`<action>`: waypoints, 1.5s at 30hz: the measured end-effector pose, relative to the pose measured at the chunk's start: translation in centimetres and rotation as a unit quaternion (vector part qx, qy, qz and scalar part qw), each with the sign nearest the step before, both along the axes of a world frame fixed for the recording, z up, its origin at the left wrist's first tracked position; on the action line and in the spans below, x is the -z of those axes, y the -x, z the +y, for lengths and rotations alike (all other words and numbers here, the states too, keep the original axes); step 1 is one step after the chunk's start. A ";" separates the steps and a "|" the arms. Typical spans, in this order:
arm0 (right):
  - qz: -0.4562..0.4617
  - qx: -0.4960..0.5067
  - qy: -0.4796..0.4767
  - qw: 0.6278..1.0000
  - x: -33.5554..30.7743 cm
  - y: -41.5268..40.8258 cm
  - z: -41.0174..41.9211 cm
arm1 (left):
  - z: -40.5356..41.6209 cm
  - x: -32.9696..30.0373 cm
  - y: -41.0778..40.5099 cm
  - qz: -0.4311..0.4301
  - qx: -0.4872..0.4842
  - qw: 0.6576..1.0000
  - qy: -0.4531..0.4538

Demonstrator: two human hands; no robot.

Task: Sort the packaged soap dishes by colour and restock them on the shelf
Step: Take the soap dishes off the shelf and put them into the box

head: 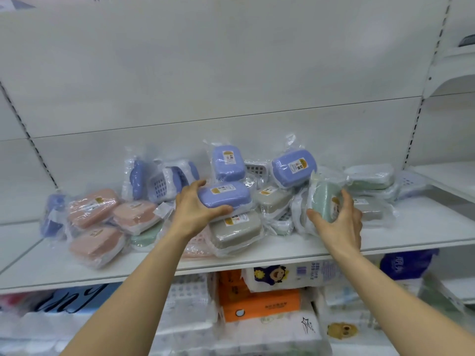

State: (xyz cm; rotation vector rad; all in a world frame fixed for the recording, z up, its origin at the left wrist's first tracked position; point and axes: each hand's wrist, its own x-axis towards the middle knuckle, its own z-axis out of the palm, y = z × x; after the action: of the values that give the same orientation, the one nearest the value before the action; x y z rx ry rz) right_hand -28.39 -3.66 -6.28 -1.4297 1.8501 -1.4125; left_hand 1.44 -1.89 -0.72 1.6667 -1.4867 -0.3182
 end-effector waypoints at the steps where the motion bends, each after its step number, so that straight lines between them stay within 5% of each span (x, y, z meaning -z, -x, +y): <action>1: 0.016 0.000 0.015 1.000 0.0 -0.2 0.6 | 0.5 0.2 0.0 -0.005 -0.003 1.000 0.019; 9: 0.160 -0.025 0.077 0.984 0.1 -3.9 5.7 | 4.7 2.5 -0.9 -0.047 -0.035 0.985 0.163; 24: 0.245 -0.056 0.129 0.959 1.0 -16.1 18.0 | 17.7 5.7 -8.8 -0.015 -0.071 0.979 0.193; 34: 0.293 -0.221 0.115 0.923 5.1 -26.2 23.7 | 28.9 11.6 -17.4 -0.020 -0.226 0.965 0.131; 45: 0.281 -0.397 0.081 0.870 8.5 -48.8 29.5 | 41.1 15.6 -36.6 0.011 -0.396 0.917 0.040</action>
State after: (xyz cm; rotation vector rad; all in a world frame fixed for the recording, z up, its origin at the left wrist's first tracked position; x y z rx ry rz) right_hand 20.43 25.82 -14.79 -2.4927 1.1192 -0.7726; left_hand 38.03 39.18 -16.35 2.0273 -0.6889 0.1678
